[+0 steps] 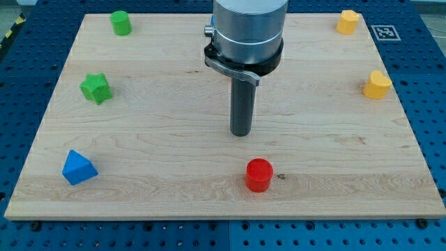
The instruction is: Keep the red star vertically below the yellow heart
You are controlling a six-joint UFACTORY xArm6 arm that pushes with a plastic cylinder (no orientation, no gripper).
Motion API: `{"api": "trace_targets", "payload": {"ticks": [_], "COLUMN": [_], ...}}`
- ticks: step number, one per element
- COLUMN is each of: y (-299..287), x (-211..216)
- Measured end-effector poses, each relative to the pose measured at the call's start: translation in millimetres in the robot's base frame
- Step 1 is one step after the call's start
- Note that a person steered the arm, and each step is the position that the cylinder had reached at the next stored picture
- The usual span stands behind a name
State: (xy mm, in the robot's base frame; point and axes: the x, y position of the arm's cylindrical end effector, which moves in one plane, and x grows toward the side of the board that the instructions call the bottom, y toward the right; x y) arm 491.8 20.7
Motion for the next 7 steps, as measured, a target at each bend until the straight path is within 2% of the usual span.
{"api": "trace_targets", "payload": {"ticks": [1, 3, 5, 7], "y": [-18, -80, -86, -59], "x": [-8, -61, -136, -175]}}
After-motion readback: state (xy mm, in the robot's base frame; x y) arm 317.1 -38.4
